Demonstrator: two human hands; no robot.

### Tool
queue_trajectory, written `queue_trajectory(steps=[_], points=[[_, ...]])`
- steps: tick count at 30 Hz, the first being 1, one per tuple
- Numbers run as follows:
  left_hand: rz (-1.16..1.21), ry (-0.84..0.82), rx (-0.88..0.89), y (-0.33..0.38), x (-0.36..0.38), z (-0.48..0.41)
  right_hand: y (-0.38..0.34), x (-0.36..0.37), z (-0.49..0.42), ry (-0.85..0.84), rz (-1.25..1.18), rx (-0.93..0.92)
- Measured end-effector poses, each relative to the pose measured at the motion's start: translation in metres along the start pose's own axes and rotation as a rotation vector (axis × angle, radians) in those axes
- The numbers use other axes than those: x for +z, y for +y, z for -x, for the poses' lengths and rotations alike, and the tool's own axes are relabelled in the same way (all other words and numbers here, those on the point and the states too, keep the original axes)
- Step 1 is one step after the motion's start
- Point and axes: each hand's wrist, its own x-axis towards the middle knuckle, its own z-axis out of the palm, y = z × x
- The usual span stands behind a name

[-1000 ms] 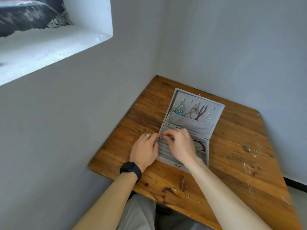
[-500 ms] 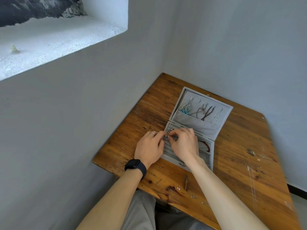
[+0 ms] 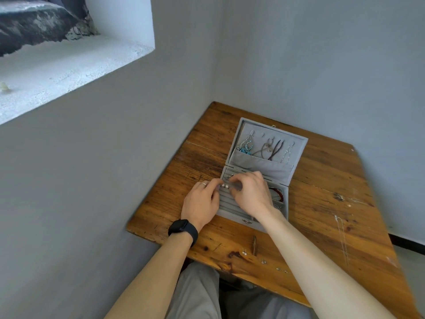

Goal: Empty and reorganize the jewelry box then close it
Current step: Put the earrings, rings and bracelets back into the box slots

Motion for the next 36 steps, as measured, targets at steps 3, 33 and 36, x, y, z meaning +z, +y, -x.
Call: queue_trajectory(steps=[3, 33, 36], points=[[0.077, -0.009, -0.034, -0.001, 0.0, 0.0, 0.009, -0.01, 0.012, 0.04, -0.066, 0.001], [-0.265, -0.28, 0.352, 0.117, 0.034, 0.111, 0.077, 0.01, 0.238, 0.267, -0.39, 0.411], [-0.287, -0.261, 0.373, 0.12, 0.036, 0.112, 0.078, 0.013, 0.238, 0.308, -0.36, 0.385]])
